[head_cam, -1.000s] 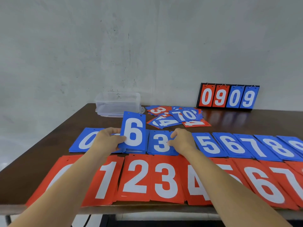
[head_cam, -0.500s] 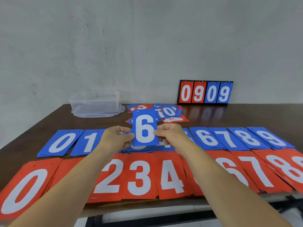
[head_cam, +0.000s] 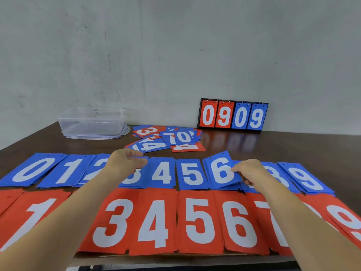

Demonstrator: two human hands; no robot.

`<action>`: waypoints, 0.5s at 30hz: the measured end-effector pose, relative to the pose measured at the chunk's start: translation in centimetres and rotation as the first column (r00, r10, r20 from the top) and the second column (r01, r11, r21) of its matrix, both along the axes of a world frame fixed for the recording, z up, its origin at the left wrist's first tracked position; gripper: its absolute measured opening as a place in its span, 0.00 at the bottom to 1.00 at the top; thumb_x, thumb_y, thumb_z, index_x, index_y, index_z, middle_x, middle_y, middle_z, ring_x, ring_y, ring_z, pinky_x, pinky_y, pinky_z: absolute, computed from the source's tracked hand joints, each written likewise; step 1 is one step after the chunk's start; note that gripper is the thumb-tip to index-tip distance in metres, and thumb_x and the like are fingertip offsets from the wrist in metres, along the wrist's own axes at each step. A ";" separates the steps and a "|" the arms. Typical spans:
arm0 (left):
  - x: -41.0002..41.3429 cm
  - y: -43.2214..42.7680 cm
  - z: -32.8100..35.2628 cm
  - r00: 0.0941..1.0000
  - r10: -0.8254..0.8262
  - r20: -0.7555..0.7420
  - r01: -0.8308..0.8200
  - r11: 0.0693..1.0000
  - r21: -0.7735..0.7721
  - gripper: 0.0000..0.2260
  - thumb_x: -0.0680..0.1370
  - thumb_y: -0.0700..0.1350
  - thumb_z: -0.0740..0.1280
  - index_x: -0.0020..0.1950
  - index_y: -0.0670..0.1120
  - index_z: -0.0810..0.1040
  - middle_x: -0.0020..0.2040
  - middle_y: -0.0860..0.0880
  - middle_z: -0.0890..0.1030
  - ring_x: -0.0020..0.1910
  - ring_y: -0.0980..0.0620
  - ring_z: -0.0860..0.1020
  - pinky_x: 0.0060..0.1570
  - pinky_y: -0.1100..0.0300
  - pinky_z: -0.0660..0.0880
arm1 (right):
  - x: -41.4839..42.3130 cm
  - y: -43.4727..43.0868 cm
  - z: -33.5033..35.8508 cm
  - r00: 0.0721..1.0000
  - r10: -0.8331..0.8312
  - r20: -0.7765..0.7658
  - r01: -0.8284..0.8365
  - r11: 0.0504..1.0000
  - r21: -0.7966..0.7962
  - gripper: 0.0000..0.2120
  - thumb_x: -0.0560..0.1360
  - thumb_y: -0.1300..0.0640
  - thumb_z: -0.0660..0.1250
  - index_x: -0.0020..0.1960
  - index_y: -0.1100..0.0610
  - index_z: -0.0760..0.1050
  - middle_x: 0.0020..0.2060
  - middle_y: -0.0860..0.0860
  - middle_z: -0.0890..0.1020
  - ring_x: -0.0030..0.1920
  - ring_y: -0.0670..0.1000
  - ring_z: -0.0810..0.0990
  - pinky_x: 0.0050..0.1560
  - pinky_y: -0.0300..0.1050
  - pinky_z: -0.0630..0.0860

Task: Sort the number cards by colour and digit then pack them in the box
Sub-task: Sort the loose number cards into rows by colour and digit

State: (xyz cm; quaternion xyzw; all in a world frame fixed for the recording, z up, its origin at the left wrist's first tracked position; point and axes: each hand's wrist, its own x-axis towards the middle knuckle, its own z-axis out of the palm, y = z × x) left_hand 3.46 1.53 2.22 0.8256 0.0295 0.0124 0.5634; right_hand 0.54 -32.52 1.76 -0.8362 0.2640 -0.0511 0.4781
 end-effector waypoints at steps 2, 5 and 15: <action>0.0 -0.7 -0.2 1.000 0.028 -0.002 -0.028 0.999 0.026 0.12 0.74 0.43 0.73 0.56 0.46 0.79 0.46 0.44 0.83 0.47 0.45 0.81 0.55 0.50 0.78 | 0.8 -0.4 -0.9 0.998 0.052 -0.025 -0.054 0.992 -0.113 0.13 0.71 0.63 0.70 0.32 0.61 0.68 0.24 0.56 0.70 0.22 0.52 0.65 0.23 0.38 0.61; -0.1 -1.5 -0.5 0.998 0.057 0.010 -0.058 0.997 0.057 0.12 0.74 0.43 0.73 0.57 0.45 0.79 0.43 0.47 0.82 0.43 0.50 0.80 0.53 0.53 0.77 | 1.9 -0.6 -2.0 0.993 0.098 -0.063 -0.114 0.927 -0.358 0.18 0.66 0.61 0.73 0.28 0.58 0.64 0.22 0.54 0.71 0.24 0.52 0.68 0.27 0.40 0.64; 1.4 -2.1 -0.5 0.996 0.091 0.026 -0.094 0.986 0.141 0.11 0.74 0.42 0.73 0.56 0.45 0.79 0.44 0.47 0.82 0.47 0.46 0.80 0.50 0.50 0.78 | 3.2 -0.2 -1.1 0.980 0.139 -0.139 -0.191 0.844 -0.501 0.15 0.68 0.53 0.74 0.33 0.58 0.70 0.29 0.51 0.75 0.31 0.52 0.74 0.31 0.42 0.68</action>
